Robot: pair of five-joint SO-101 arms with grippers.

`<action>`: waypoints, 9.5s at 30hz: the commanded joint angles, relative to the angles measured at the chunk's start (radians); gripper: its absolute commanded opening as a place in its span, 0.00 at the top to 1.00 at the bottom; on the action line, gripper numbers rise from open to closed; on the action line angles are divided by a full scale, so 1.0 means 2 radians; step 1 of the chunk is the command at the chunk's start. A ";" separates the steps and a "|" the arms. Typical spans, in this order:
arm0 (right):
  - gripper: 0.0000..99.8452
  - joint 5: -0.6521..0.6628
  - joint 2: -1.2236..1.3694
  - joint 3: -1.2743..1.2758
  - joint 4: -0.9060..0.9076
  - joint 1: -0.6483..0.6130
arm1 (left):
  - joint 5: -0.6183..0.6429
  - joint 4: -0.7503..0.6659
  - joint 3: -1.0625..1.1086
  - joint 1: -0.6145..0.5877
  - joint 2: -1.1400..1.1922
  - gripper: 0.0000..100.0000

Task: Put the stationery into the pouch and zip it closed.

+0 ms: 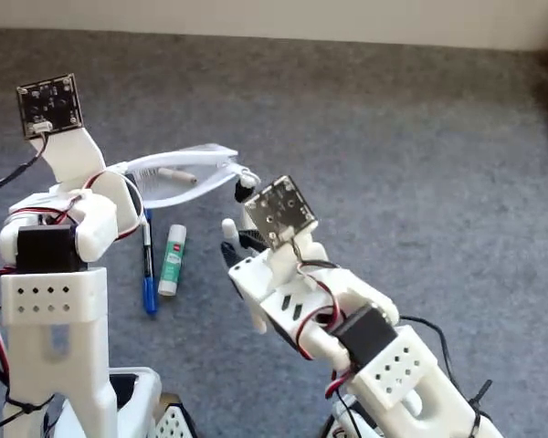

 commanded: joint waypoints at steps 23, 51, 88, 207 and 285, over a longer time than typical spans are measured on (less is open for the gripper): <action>0.99 -0.077 -0.189 0.129 -0.231 -0.033 | -0.005 -0.010 0.011 0.010 -0.007 0.99; 0.99 0.044 -0.189 0.160 -0.537 -0.030 | -0.005 -0.008 0.012 0.010 -0.007 0.99; 0.99 0.040 0.062 0.186 -0.652 0.010 | -0.005 -0.011 0.019 0.000 -0.007 0.99; 1.00 -0.143 0.738 -0.573 0.215 0.003 | 0.081 -0.011 -0.050 -0.176 -0.007 0.99; 1.00 -0.065 0.166 0.069 -0.721 0.010 | 0.073 -0.008 -0.053 0.030 -0.007 0.99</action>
